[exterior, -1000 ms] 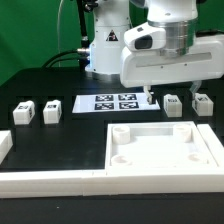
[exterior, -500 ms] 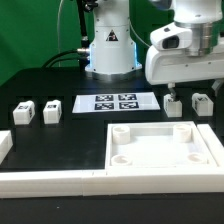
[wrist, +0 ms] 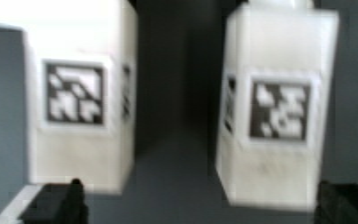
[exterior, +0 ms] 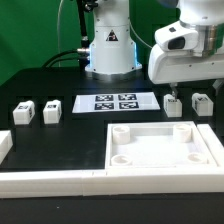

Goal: Assemble one leg

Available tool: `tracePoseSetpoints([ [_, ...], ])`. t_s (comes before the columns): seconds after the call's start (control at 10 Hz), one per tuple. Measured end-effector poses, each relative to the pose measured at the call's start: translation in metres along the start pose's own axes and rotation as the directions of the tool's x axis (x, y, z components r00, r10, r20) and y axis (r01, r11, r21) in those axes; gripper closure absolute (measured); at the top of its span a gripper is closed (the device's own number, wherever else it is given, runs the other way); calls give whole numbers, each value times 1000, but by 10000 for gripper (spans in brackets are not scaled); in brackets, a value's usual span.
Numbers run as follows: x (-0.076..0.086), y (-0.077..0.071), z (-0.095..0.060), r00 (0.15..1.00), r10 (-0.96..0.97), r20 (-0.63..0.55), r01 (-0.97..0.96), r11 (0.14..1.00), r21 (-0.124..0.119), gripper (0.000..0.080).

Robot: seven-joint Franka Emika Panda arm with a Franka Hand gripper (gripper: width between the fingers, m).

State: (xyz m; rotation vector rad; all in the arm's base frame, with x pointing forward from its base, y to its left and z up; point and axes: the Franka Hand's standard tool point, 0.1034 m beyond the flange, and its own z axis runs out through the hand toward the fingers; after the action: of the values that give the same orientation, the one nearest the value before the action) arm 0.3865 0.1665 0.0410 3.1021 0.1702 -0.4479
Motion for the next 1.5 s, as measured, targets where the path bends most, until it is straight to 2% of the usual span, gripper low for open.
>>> tracePoseSetpoints([
  [0.1, 5, -1, -1, 999, 2, 48, -2, 1000, -4, 151],
  [0.2, -6, 0, -3, 982, 5, 187, 1, 1000, -30, 151],
  [0.4, -9, -6, -4, 919, 7, 395, 17, 998, -58, 151],
  [0.6, -18, -10, -2, 822, 31, 568, 22, 996, -86, 151],
  [0.7, -16, -13, 2, 774, 47, 632, 17, 995, -95, 151],
  [0.8, -11, -15, 6, 775, 51, 630, 12, 995, -95, 151],
  [1.5, -14, -30, 27, 770, 68, 634, 6, 993, -114, 151],
])
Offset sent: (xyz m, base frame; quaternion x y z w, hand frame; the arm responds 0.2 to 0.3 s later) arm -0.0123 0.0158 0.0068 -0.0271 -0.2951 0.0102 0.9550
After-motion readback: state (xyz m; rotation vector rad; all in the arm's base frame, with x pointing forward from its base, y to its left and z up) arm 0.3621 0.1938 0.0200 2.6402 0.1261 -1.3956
